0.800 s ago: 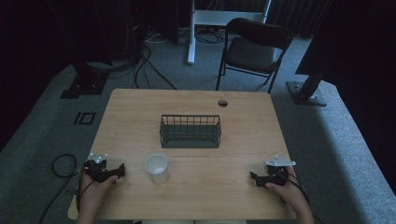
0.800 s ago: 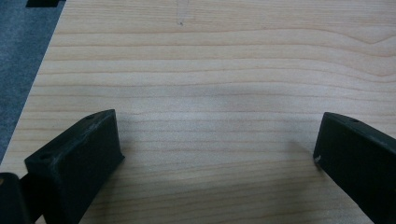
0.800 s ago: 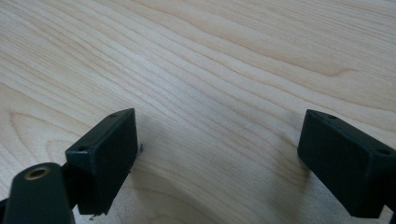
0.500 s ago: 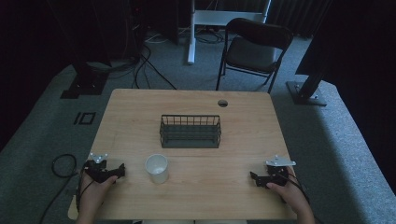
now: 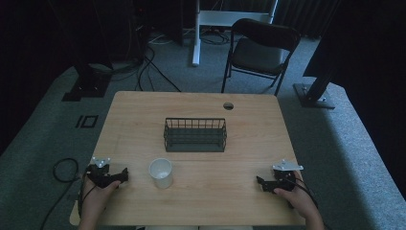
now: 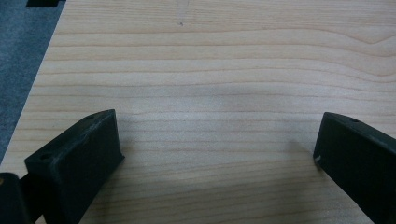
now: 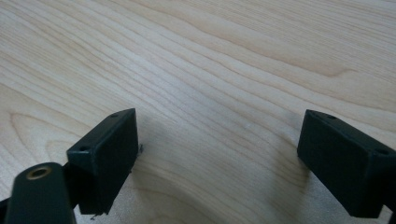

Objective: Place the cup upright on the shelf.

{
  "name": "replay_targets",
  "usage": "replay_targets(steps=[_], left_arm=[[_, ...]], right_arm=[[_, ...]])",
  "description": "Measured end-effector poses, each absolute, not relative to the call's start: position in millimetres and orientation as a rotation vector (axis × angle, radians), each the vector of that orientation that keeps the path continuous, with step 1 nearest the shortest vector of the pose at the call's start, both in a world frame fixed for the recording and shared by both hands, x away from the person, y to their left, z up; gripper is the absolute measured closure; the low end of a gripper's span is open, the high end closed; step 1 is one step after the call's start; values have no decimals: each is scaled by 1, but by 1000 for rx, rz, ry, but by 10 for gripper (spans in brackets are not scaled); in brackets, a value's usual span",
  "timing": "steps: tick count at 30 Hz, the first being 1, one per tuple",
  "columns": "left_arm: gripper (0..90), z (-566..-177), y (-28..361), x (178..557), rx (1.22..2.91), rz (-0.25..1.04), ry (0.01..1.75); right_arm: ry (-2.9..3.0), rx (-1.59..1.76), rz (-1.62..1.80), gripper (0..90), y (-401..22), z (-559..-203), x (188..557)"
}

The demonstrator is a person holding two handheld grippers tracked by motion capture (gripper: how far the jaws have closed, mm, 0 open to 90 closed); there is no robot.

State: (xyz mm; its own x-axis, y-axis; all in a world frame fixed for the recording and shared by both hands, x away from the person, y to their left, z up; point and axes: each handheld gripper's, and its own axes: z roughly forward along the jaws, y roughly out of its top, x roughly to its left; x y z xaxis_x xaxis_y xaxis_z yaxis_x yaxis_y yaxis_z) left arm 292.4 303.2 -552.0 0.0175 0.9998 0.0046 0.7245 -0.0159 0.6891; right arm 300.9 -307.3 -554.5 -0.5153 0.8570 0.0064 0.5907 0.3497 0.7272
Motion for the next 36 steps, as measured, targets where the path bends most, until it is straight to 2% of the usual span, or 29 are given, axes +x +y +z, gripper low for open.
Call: replay_targets(steps=[36], left_arm=[[10, -552, 303, 292, 1793, 708, 1758]], right_arm=[[2280, 1081, 1150, 127, -261, -523, 310]])
